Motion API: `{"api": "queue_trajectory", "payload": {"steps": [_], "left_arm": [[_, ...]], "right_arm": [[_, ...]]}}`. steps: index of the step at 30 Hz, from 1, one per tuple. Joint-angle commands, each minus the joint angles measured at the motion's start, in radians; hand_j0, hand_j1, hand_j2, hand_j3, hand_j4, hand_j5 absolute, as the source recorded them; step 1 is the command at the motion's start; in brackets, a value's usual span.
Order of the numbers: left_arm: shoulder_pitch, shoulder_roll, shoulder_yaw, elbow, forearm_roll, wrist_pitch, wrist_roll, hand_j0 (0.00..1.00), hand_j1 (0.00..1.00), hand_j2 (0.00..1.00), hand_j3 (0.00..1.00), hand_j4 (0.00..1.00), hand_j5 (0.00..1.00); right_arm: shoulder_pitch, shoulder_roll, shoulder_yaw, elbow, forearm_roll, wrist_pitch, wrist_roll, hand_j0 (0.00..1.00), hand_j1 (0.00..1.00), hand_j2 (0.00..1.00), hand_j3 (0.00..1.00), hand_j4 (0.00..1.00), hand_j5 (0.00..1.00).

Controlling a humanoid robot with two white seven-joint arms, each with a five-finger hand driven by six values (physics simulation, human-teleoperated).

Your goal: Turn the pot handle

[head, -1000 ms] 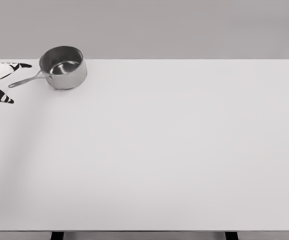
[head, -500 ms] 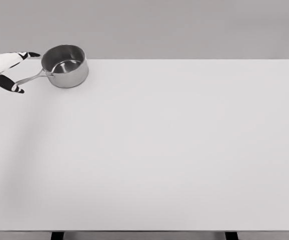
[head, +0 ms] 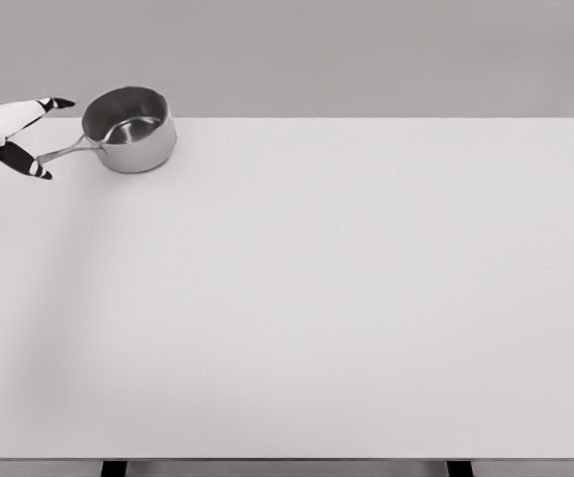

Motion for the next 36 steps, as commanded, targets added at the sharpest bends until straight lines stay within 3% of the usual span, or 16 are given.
{"api": "queue_trajectory", "payload": {"steps": [1,12,18,36], "left_arm": [[0.000,-0.017,0.001,0.001,-0.020,0.070,0.001,1.00,1.00,1.00,1.00,1.00,1.00],[-0.037,-0.084,-0.002,0.040,-0.095,0.181,0.039,1.00,1.00,1.00,1.00,1.00,1.00],[-0.041,-0.121,-0.004,0.049,-0.141,0.255,0.108,1.00,1.00,1.00,1.00,1.00,1.00],[-0.044,-0.155,-0.002,0.070,-0.158,0.307,0.272,1.00,1.00,1.00,1.00,1.00,1.00]], "right_arm": [[0.000,0.000,0.000,0.000,0.000,-0.001,0.000,1.00,1.00,1.00,1.00,1.00,1.00],[0.000,0.000,0.000,0.001,0.000,-0.001,0.000,1.00,1.00,1.00,1.00,1.00,1.00],[0.000,0.000,0.000,0.000,0.000,-0.001,0.000,1.00,1.00,1.00,1.00,1.00,1.00],[0.000,0.000,0.000,0.000,0.000,-0.001,0.002,1.00,1.00,1.00,1.00,1.00,1.00]]}}
